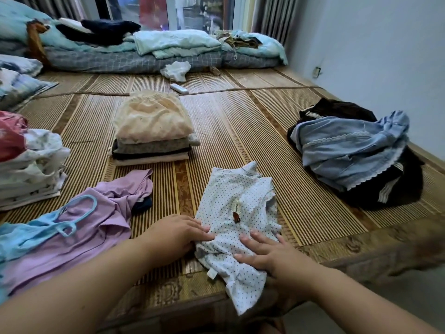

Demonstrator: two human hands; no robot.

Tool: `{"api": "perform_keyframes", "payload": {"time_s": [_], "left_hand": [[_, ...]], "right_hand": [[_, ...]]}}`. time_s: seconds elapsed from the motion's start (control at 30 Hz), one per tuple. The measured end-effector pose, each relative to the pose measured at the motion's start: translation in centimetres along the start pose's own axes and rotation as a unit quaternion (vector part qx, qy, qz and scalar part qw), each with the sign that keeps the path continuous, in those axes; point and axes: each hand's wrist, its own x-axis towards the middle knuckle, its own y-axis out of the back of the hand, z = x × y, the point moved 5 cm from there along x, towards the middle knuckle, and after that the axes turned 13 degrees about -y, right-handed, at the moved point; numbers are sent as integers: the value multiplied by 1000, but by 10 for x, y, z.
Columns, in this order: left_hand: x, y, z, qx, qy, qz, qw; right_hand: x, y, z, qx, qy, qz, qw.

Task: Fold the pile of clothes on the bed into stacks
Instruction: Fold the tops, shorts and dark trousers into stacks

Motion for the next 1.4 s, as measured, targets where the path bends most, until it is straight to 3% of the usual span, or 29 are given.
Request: {"api": "perform_keyframes", "payload": {"time_s": [0.07, 0.13, 0.27, 0.37, 0.47, 0.57, 0.63, 0.7, 0.77, 0.83, 0.9, 1.0, 1.07, 1.17, 1.23, 1.4], "left_hand": [[2, 4, 3, -1, 4, 23, 1000], [2, 6, 3, -22, 33, 33, 999], [0, 10, 9, -111, 53, -8, 992], [5, 20, 10, -237, 91, 16, 967], [22, 36, -2, -406, 138, 106, 897], [43, 37, -24, -534, 246, 175, 789], [48, 26, -42, -577, 349, 220, 705], [48, 17, -51, -594, 408, 242, 650], [48, 11, -53, -620, 417, 238, 621], [46, 7, -54, -598, 385, 201, 674], [44, 1, -58, -538, 369, 193, 733], [42, 2, -60, -380, 402, 212, 806], [42, 3, -60, -282, 420, 186, 842], [42, 0, -60, -280, 448, 121, 841], [42, -1, -61, -299, 453, 105, 833], [42, 1, -58, -401, 427, 175, 791]], "right_hand": [[1, 4, 0, 58, -24, 17, 998], [-1, 11, 4, 193, -78, 29, 978], [-14, 31, 15, 470, -117, 22, 874], [-20, 51, 25, 542, -137, 27, 828], [-4, 69, 39, 657, -171, 50, 732], [30, 77, 48, 747, -245, 13, 618], [48, 80, 52, 755, -282, -7, 592], [63, 78, 59, 733, -304, -3, 609], [74, 77, 63, 663, -302, 3, 685], [79, 78, 57, 597, -266, -3, 757], [82, 75, 53, 584, -270, 6, 765], [84, 75, 56, 498, -331, 90, 797], [86, 73, 55, 476, -353, 78, 802], [90, 64, 48, 504, -353, -1, 788], [93, 63, 45, 506, -353, -12, 787], [97, 68, 39, 510, -318, 36, 798]]}}
